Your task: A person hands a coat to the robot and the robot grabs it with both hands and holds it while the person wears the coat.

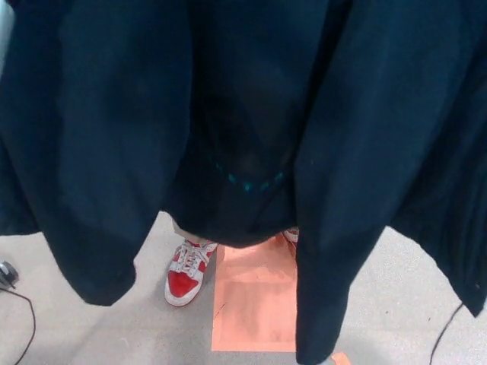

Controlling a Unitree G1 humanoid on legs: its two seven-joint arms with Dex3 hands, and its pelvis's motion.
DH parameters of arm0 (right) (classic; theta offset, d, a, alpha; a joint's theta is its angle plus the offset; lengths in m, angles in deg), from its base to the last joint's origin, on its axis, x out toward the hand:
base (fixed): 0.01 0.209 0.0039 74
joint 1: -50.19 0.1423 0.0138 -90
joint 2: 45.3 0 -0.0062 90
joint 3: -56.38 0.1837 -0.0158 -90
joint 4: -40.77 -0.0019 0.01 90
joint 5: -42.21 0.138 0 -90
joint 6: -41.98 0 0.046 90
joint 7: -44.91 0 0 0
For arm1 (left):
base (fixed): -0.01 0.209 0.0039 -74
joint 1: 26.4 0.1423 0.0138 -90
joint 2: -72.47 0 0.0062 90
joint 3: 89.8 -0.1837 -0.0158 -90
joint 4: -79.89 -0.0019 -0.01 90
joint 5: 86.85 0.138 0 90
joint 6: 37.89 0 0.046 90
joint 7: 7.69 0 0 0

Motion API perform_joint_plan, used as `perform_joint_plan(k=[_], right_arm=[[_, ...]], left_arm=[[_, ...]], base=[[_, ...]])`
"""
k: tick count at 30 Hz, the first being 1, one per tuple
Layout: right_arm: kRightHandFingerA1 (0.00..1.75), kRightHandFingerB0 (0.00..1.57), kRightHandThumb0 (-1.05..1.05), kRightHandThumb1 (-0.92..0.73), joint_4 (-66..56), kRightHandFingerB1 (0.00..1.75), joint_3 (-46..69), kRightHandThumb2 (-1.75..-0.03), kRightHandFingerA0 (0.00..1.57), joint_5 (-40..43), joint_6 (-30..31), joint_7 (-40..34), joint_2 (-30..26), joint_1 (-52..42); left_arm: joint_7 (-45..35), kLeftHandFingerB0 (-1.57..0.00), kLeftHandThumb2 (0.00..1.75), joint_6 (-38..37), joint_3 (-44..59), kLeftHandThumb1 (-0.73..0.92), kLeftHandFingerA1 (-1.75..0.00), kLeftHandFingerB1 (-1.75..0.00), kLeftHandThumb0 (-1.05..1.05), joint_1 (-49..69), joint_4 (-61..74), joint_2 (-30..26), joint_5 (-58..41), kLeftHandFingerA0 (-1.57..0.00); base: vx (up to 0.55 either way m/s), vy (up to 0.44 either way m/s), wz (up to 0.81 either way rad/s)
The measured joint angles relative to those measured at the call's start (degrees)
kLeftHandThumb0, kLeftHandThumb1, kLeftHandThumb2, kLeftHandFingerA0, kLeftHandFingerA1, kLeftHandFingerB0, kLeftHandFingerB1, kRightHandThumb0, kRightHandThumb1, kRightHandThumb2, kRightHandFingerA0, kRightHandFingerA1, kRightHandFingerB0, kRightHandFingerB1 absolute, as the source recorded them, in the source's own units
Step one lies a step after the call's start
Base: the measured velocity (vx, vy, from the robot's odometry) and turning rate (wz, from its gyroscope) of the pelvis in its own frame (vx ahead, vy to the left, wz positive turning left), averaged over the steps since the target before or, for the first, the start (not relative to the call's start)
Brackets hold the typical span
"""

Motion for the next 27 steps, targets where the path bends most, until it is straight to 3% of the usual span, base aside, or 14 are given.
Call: perform_joint_plan(k=[2, 4, 5, 6, 7, 8, 9, 11, 12, 18, 20, 21, 25, 27], right_arm=[[1.75, 0.61, -0.42, -0.88, 2.1, 1.66, 0.3, -0.66, 0.87, 0.0, 0.0, -1.0, 0.3, 2.4], [1.75, 0.64, -0.43, -0.87, 4.4, 1.69, 0.5, -0.66, 0.90, 0.0, -0.1, -2.1, 0.5, 5.3], [1.26, 1.02, -0.51, -0.68, 5.4, 1.26, 0.7, -1.03, 1.25, 0.0, -0.1, -2.6, 0.5, 6.5], [1.26, 1.02, -0.51, -0.68, 6.6, 1.26, 0.8, -1.03, 1.25, 0.0, -0.2, -3.2, 0.6, 7.9], [1.51, 0.85, -0.44, -0.87, 7.8, 1.56, 0.9, -0.68, 1.10, 0.0, -0.2, -3.9, 0.7, 9.5], [1.51, 0.85, -0.44, -0.87, 8.6, 1.56, 0.9, -0.68, 1.10, 0.0, -0.2, -4.3, 0.7, 10.5], [1.67, 0.81, -0.43, -0.85, 9.7, 1.61, 0.9, -0.67, 1.03, -0.1, -0.2, -4.9, 0.7, 12.1], [1.74, 0.79, -0.43, -0.85, 11.4, 1.66, 1.1, -0.66, 1.00, -0.1, -0.2, -5.9, 0.8, 14.6], [1.75, 0.72, -0.43, -0.85, 12.5, 1.70, 1.2, -0.66, 0.96, 0.0, -0.2, -6.4, 0.8, 16.0], [1.75, 0.67, -0.46, -0.86, 17.6, 1.68, 1.6, -0.66, 0.93, 0.0, -0.7, -9.8, 0.9, 23.9], [1.75, 0.63, -0.49, -0.85, 18.7, 1.64, 1.8, -0.66, 0.93, 0.0, -0.8, -10.6, 1.0, 25.6], [1.75, 0.63, -0.48, -0.84, 19.6, 1.60, 2.0, -0.66, 0.92, 0.0, -0.9, -11.2, 1.0, 26.9], [1.75, 0.61, -0.47, -0.84, 22.4, 1.52, 2.8, -0.65, 0.85, 0.0, -0.9, -13.2, 1.1, 31.9], [1.66, 0.70, -0.46, -0.83, 23.8, 1.47, 3.1, -0.67, 0.84, 0.0, -0.8, -14.1, 1.1, 34.6]], left_arm=[[1.3, -0.65, 0.63, -0.5, -0.3, 0.78, -1.75, -1.56, -0.37, -2.8, -2.3, 0.0, 0.5, -0.96], [2.9, -0.65, 0.65, -1.0, -0.7, 0.81, -1.75, -1.61, -0.39, -6.2, -5.1, 0.0, 1.0, -0.96], [3.5, -0.92, 1.03, -1.1, -1.1, 0.66, -1.41, -1.18, -0.46, -7.7, -6.3, 0.0, 1.2, -1.25], [4.2, -0.92, 1.03, -1.4, -1.5, 0.66, -1.41, -1.18, -0.46, -9.8, -7.9, 0.0, 1.5, -1.25], [5.0, -0.75, 0.64, -1.6, -1.9, 0.83, -1.75, -1.54, -0.42, -11.8, -9.6, 0.0, 1.7, -0.94], [5.3, -0.75, 0.64, -1.8, -2.1, 0.83, -1.75, -1.54, -0.42, -13.1, -10.6, 0.0, 1.9, -0.94], [5.8, -0.67, 0.64, -2.1, -2.4, 0.80, -1.75, -1.70, -0.43, -15.2, -12.1, 0.0, 2.2, -0.96], [6.8, -0.72, 0.65, -2.4, -2.9, 0.81, -1.75, -1.72, -0.43, -18.5, -14.5, 0.0, 2.7, -1.00], [7.4, -0.72, 0.65, -2.6, -3.4, 0.84, -1.75, -1.75, -0.41, -20.5, -16.1, 0.0, 3.0, -1.02], [11.7, -0.65, 0.66, -2.7, -5.4, 0.88, -1.75, -1.75, -0.41, -30.4, -23.8, 0.0, 4.3, -1.00], [12.8, -0.68, 0.67, -2.8, -5.8, 0.86, -1.75, -1.71, -0.45, -32.4, -25.4, 0.0, 4.7, -0.95], [13.5, -0.73, 0.65, -3.1, -6.1, 0.83, -1.75, -1.69, -0.42, -34.0, -26.8, 0.0, 4.9, -1.02], [16.0, -0.74, 0.65, -4.0, -6.6, 0.81, -1.75, -1.67, -0.42, -39.3, -30.7, 0.0, 5.6, -1.01], [17.2, -0.74, 0.64, -4.3, -6.7, 0.79, -1.75, -1.50, -0.37, -42.2, -32.6, 0.0, 5.8, -1.01]], base=[[0.00, 0.000, 0.00], [0.00, 0.000, 0.00], [0.00, 0.000, 0.00], [0.00, 0.000, 0.00], [0.00, 0.000, 0.00], [0.00, 0.000, 0.00], [0.00, 0.000, 0.00], [0.00, 0.000, 0.00], [0.00, 0.000, 0.00], [0.00, 0.000, 0.00], [0.00, 0.000, 0.00], [0.00, 0.000, 0.00], [0.00, 0.000, 0.00], [0.00, 0.000, 0.00]])
